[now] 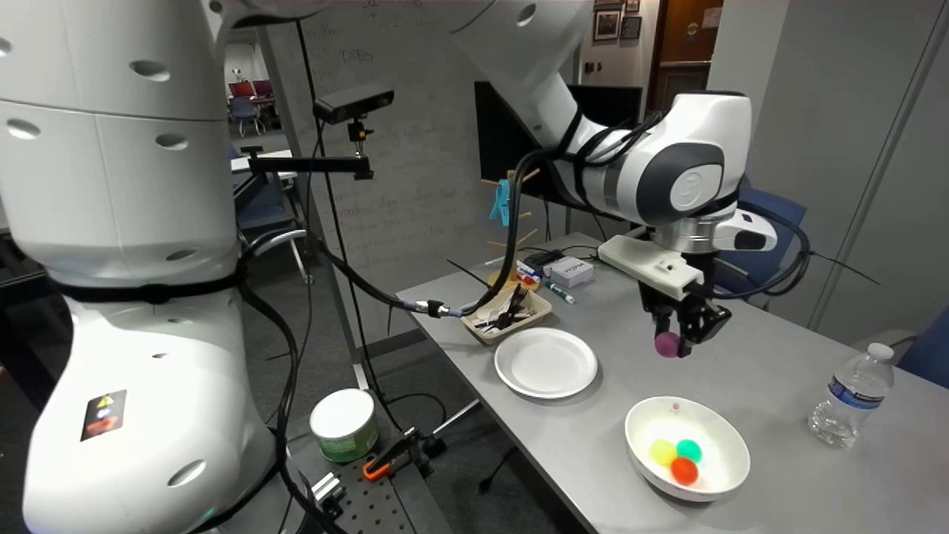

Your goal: Pick up the purple ball from the plate and put it in the white bowl

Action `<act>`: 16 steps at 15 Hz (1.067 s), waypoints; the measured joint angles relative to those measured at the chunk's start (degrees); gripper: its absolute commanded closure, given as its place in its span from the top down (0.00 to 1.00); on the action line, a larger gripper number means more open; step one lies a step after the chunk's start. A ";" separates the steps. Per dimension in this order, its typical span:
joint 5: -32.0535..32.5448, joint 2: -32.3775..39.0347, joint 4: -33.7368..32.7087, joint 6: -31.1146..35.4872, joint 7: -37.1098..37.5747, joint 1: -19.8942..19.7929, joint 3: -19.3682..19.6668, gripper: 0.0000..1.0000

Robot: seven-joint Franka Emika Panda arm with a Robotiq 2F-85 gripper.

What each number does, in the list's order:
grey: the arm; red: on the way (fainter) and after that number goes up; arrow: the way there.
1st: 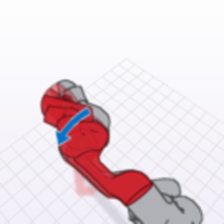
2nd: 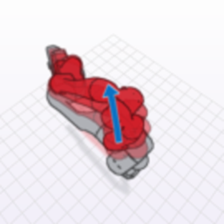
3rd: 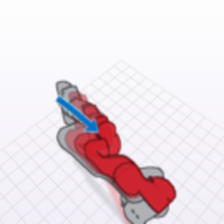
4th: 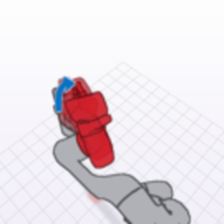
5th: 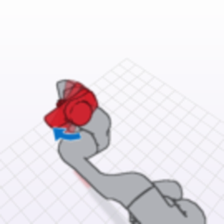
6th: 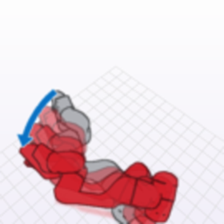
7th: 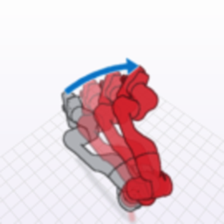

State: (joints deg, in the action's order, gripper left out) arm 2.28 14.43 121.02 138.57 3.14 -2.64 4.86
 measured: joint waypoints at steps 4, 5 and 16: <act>-0.04 5.17 -2.81 1.16 1.81 -1.34 1.32 0.16; -0.11 6.63 -3.47 1.42 2.49 -1.48 1.49 0.16; -0.75 17.09 -10.41 2.84 7.37 -2.11 3.27 0.16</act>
State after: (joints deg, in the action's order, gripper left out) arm 1.53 31.52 110.61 141.41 10.51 -4.74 8.13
